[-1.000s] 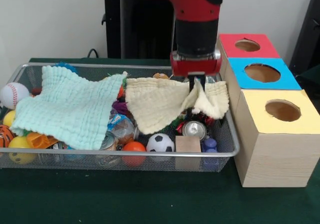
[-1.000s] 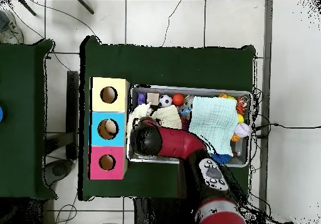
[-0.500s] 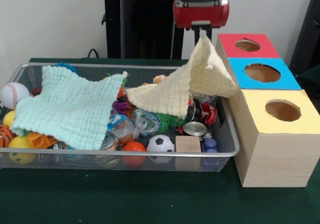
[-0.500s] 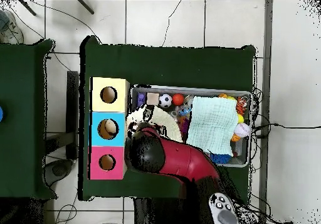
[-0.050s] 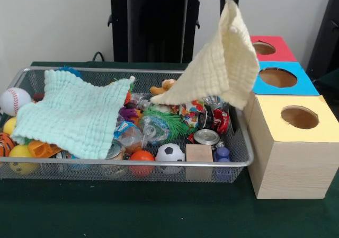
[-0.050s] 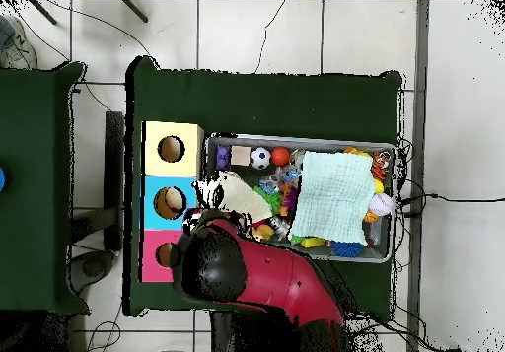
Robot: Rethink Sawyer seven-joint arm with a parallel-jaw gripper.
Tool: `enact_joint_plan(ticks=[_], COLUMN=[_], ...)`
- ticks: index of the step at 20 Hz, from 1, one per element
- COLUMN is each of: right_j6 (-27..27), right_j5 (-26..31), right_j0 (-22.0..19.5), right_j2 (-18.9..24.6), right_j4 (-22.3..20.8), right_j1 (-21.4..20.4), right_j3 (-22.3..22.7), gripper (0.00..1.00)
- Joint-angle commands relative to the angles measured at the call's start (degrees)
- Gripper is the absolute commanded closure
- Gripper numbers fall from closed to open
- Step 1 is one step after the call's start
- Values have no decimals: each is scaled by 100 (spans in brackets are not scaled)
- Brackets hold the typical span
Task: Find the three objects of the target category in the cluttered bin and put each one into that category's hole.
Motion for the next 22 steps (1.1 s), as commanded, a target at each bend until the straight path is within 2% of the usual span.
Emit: enact_joint_plan(ticks=[1,10,16,22], right_j6=[1088,899,690,-50], right_j5=[1374,1282,1615,1551], right_j0=[134,191,142,-279], right_j2=[-253,-466,-651,-629], right_j4=[318,607,652,905], right_j1=[-1038,-1526,-1945,-1920], right_j3=[566,1165,1350,1536], gripper=[100,100,100,100])
